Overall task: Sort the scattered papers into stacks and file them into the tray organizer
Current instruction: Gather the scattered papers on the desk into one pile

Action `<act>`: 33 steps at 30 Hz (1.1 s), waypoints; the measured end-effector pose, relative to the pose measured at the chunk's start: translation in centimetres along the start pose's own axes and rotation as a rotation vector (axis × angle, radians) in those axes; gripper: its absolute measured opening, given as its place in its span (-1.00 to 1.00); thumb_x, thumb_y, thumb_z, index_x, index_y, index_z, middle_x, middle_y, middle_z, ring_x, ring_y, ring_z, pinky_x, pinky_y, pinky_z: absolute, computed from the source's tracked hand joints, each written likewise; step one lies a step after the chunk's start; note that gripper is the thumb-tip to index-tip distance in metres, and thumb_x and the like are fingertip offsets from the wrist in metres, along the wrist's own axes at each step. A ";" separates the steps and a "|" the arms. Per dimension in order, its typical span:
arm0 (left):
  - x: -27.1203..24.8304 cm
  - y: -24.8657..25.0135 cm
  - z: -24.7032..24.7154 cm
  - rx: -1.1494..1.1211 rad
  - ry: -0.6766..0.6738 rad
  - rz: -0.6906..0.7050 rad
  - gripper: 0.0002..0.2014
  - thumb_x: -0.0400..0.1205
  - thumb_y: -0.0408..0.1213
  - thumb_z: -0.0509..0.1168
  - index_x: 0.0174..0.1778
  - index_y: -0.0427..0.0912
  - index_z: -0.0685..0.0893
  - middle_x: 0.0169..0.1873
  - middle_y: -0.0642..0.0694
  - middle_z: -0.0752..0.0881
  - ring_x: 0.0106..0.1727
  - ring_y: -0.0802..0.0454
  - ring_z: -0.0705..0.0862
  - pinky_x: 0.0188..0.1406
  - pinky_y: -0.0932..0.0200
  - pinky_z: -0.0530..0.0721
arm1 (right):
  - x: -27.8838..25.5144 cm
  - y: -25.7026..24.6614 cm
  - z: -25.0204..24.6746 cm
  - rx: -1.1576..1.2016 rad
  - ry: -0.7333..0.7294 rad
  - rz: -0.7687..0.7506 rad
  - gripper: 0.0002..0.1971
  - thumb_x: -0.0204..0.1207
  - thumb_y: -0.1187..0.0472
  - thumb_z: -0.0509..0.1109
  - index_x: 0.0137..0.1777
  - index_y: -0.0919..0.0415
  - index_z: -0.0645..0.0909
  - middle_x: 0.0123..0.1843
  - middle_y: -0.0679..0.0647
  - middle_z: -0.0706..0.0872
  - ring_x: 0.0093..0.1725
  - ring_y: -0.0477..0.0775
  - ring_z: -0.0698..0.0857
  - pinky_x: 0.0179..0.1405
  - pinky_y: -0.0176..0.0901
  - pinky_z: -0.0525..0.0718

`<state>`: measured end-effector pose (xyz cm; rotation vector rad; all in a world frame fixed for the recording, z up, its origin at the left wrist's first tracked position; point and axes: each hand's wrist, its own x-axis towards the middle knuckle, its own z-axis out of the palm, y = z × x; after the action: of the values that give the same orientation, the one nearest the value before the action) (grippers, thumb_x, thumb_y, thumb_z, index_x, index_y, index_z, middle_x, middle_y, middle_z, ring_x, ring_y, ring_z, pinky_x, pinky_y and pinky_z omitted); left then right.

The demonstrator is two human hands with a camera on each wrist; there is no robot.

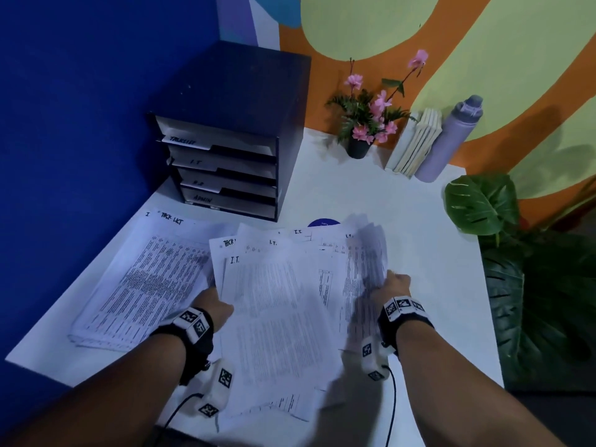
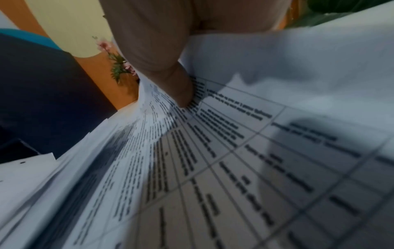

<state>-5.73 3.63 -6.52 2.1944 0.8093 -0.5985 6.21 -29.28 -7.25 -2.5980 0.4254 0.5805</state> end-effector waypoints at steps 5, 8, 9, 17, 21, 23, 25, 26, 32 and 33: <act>0.2 0.2 0.1 -0.040 -0.027 0.008 -0.66 0.58 -0.35 0.32 0.29 -0.20 0.56 0.06 -0.23 0.70 -0.03 -0.12 0.63 -0.02 0.13 0.62 | -1.7 -1.3 -1.6 0.129 0.176 -0.076 -0.40 0.49 0.36 0.23 0.52 0.04 0.20 0.12 0.23 0.68 0.00 0.29 0.69 0.09 0.12 0.71; -0.4 1.0 0.3 -0.175 0.007 0.071 -0.34 0.51 -0.46 0.41 0.52 -0.22 0.32 0.30 -0.22 0.58 0.27 -0.17 0.58 0.18 0.11 0.54 | -3.2 -3.4 -4.5 0.079 0.415 -0.307 -0.40 0.53 0.31 0.30 0.57 0.05 0.30 0.24 0.24 0.63 0.14 0.38 0.67 0.11 0.13 0.65; -0.6 1.2 0.5 -0.231 0.029 0.081 -0.24 0.45 -0.51 0.45 0.54 -0.24 0.26 0.34 -0.22 0.53 0.35 -0.18 0.53 0.25 0.08 0.51 | -3.9 -4.1 -5.4 0.070 0.521 -0.447 -0.56 0.55 0.32 0.31 0.43 0.16 0.48 0.18 0.27 0.62 0.05 0.40 0.68 -0.06 0.09 0.64; 1.1 1.3 2.2 -0.579 0.062 0.130 -0.26 0.58 0.19 0.18 0.65 0.02 0.13 0.55 -0.18 0.37 0.55 -0.21 0.38 0.52 -0.21 0.37 | -9.6 -6.7 -8.0 0.505 0.444 -0.598 -0.78 0.49 0.18 0.48 0.09 0.19 0.60 -0.03 0.12 0.66 -0.10 0.08 0.65 -0.04 -0.05 0.67; -2.0 3.4 1.1 -0.605 -0.048 0.050 -0.18 0.62 0.38 -0.17 0.67 -0.14 0.10 0.65 -0.18 0.17 0.65 -0.17 0.18 0.62 -0.08 0.20 | -11.5 -4.8 -3.3 0.417 0.136 -0.263 -0.62 0.60 0.09 0.37 0.29 0.19 0.34 0.04 0.17 0.61 -0.01 0.16 0.63 -0.11 -0.09 0.58; -1.4 3.1 1.8 -0.630 -0.046 0.094 -0.01 0.44 0.54 0.05 0.68 0.05 -0.03 0.63 -0.10 0.21 0.62 -0.14 0.26 0.60 -0.12 0.26 | -12.2 -4.1 -0.2 0.385 0.058 -0.197 -0.79 0.65 0.17 0.27 0.21 0.16 0.36 -0.06 0.15 0.57 -0.11 0.17 0.62 -0.19 -0.04 0.62; -1.4 2.6 2.0 -0.428 -0.044 0.161 -0.01 0.49 0.18 0.39 0.65 0.17 -0.16 0.58 -0.07 0.30 0.50 -0.13 0.42 0.48 -0.01 0.39 | -12.1 -3.3 2.8 0.410 0.026 -0.169 -0.94 0.64 0.23 0.22 0.02 0.17 0.38 -0.13 0.20 0.63 -0.19 0.21 0.66 -0.22 0.06 0.68; -1.4 2.4 2.3 -0.329 -0.025 0.178 -0.04 0.52 -0.10 0.44 0.65 0.14 -0.13 0.52 -0.09 0.38 0.38 -0.12 0.51 0.35 0.10 0.45 | -11.5 -2.7 3.9 0.414 0.027 -0.154 -0.95 0.63 0.24 0.22 -0.02 0.19 0.39 -0.13 0.23 0.65 -0.19 0.21 0.67 -0.22 0.02 0.68; -2.9 4.1 -0.2 -0.304 0.045 0.407 -0.38 0.60 -0.46 0.28 0.55 -0.04 0.26 0.36 -0.05 0.54 0.30 -0.06 0.56 0.22 0.18 0.57 | -9.1 -0.2 2.5 0.432 -0.028 -0.034 -0.20 0.54 0.11 0.43 0.69 0.12 0.08 0.65 0.14 0.23 0.59 0.23 0.34 0.50 0.09 0.42; -3.2 4.5 -1.1 -0.312 0.052 0.444 -0.38 0.60 -0.43 0.29 0.57 -0.02 0.26 0.42 -0.02 0.51 0.38 -0.04 0.52 0.37 0.09 0.51 | -9.3 -0.2 1.5 0.544 -0.087 -0.025 -0.12 0.54 0.11 0.45 0.71 0.03 -0.05 0.70 0.07 0.12 0.64 0.22 0.25 0.52 0.15 0.37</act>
<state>-4.60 0.78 -1.80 2.0119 0.3852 -0.1799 -2.24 -26.55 -4.03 -2.0491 0.4484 0.4857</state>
